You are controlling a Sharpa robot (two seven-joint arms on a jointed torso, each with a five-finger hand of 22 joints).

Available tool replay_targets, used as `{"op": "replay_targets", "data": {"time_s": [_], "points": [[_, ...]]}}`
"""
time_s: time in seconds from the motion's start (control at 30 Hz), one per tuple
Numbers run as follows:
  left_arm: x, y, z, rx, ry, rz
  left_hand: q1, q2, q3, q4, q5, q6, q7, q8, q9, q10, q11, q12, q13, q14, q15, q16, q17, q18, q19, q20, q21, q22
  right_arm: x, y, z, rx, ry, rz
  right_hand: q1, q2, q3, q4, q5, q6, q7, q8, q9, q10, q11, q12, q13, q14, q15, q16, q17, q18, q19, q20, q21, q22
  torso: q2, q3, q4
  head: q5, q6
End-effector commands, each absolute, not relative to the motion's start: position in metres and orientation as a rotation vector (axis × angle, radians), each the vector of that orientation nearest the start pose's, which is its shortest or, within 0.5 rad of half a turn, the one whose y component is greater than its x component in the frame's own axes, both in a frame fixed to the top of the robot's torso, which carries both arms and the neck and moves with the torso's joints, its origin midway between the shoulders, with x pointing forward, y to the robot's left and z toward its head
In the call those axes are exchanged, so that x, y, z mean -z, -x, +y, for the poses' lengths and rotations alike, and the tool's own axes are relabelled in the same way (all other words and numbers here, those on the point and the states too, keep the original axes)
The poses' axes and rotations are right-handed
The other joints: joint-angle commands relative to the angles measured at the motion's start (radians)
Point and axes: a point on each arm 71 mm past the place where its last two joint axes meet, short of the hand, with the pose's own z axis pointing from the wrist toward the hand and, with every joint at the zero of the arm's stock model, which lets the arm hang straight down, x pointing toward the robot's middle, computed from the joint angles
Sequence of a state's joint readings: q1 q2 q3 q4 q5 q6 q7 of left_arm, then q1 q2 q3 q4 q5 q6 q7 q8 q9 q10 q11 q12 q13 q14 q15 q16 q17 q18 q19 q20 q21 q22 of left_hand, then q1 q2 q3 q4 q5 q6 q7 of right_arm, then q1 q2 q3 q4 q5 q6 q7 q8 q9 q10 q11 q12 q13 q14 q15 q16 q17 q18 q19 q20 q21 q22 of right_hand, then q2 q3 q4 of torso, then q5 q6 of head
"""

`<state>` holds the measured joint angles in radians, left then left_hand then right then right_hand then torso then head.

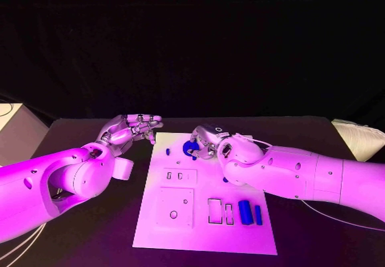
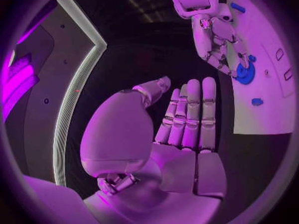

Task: Assemble the parts on the task board

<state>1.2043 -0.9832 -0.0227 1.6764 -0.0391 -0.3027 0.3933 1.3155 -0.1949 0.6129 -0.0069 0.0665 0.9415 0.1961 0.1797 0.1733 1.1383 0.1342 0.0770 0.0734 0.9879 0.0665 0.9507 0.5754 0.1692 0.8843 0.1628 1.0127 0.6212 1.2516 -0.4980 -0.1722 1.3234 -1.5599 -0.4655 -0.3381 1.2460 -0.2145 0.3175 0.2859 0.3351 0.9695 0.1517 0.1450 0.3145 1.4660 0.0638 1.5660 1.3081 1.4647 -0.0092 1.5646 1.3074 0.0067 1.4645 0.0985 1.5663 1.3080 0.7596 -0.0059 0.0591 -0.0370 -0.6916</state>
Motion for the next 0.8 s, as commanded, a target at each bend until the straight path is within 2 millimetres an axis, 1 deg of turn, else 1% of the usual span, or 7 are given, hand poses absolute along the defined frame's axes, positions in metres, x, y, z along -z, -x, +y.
{"op": "replay_targets", "data": {"time_s": [0.03, 0.1, 0.33, 0.47, 0.6, 0.8], "points": [[0.155, -0.461, 0.229, 1.599, 1.050, 1.417, 0.000, 0.001, 0.006, 0.001, -0.003, -0.006, 0.003, -0.002, 0.001, -0.008, 0.002, -0.004, -0.002, -0.005, -0.001, 0.004, -0.002, 0.015, -0.009, -0.001, 0.005, 0.001, 0.209, -0.502, -0.088, -0.536, 0.228, 1.623, -0.006, 0.000, -0.001, 0.004, 0.004, -0.002, 0.001, -0.003, 0.001, 0.105, 0.008, 0.005, 0.263, 0.104, 0.008, 0.004, 0.255, -0.007, 0.106, 0.004, 0.005, 0.263, 0.000, -0.0001, 0.0012, 0.001, -0.002], [0.156, -0.461, 0.229, 1.597, 1.050, 1.416, 0.000, 0.001, 0.006, 0.001, -0.003, -0.006, 0.003, -0.002, 0.001, -0.008, 0.002, -0.004, -0.002, -0.005, -0.001, 0.004, -0.002, 0.015, -0.009, -0.001, 0.005, 0.001, 0.209, -0.502, -0.090, -0.535, 0.227, 1.625, -0.006, 0.000, -0.001, 0.004, 0.004, -0.002, 0.001, -0.003, 0.001, 0.105, 0.008, 0.005, 0.263, 0.104, 0.008, 0.004, 0.256, -0.007, 0.106, 0.004, 0.005, 0.263, 0.001, 0.0004, 0.0005, 0.001, -0.001], [0.155, -0.461, 0.230, 1.595, 1.051, 1.414, 0.001, 0.002, 0.006, 0.001, -0.003, -0.006, 0.003, -0.002, 0.001, -0.008, 0.002, -0.004, -0.002, -0.005, -0.001, 0.004, -0.002, 0.015, -0.009, -0.001, 0.005, 0.001, 0.210, -0.503, -0.096, -0.519, 0.219, 1.633, -0.020, 0.006, -0.004, 0.005, 0.015, 0.005, -0.001, 0.000, 0.001, 0.105, 0.006, 0.005, 0.263, 0.104, 0.007, 0.004, 0.256, -0.007, 0.106, 0.004, 0.005, 0.263, 0.001, 0.0006, -0.0020, 0.005, -0.004], [0.155, -0.461, 0.231, 1.593, 1.051, 1.412, 0.002, 0.002, 0.007, 0.000, -0.003, -0.007, 0.003, -0.002, 0.001, -0.008, 0.002, -0.004, -0.002, -0.005, -0.001, 0.004, -0.002, 0.015, -0.010, -0.001, 0.006, 0.002, 0.210, -0.503, -0.100, -0.516, 0.213, 1.632, -0.032, 0.010, -0.005, 0.005, 0.023, 0.006, -0.002, 0.001, 0.000, 0.105, 0.005, 0.005, 0.263, 0.104, 0.007, 0.004, 0.256, -0.007, 0.106, 0.003, 0.005, 0.263, 0.001, 0.0009, -0.0013, 0.004, -0.005], [0.156, -0.462, 0.231, 1.591, 1.052, 1.412, 0.002, 0.002, 0.007, 0.000, -0.003, -0.007, 0.003, -0.002, 0.001, -0.008, 0.002, -0.004, -0.002, -0.005, -0.001, 0.004, -0.002, 0.015, -0.010, -0.001, 0.006, 0.002, 0.209, -0.503, -0.101, -0.521, 0.206, 1.628, -0.040, 0.009, -0.007, 0.003, 0.038, 0.007, -0.003, 0.001, -0.001, 0.105, 0.005, 0.005, 0.263, 0.105, 0.006, 0.005, 0.258, -0.007, 0.106, 0.003, 0.005, 0.263, 0.000, 0.0012, -0.0002, 0.004, -0.005], [0.156, -0.462, 0.232, 1.585, 1.052, 1.413, 0.002, 0.002, 0.007, 0.000, -0.003, -0.007, 0.003, -0.002, 0.001, -0.008, 0.002, -0.004, -0.002, -0.005, -0.001, 0.004, -0.002, 0.015, -0.010, -0.001, 0.006, 0.002, 0.208, -0.502, -0.101, -0.537, 0.201, 1.620, -0.042, 0.009, -0.007, 0.003, 0.041, 0.008, -0.003, 0.001, -0.001, 0.105, 0.004, 0.005, 0.263, 0.105, 0.006, 0.005, 0.259, -0.007, 0.106, 0.002, 0.005, 0.263, 0.000, 0.0011, 0.0009, 0.003, -0.007]]}}
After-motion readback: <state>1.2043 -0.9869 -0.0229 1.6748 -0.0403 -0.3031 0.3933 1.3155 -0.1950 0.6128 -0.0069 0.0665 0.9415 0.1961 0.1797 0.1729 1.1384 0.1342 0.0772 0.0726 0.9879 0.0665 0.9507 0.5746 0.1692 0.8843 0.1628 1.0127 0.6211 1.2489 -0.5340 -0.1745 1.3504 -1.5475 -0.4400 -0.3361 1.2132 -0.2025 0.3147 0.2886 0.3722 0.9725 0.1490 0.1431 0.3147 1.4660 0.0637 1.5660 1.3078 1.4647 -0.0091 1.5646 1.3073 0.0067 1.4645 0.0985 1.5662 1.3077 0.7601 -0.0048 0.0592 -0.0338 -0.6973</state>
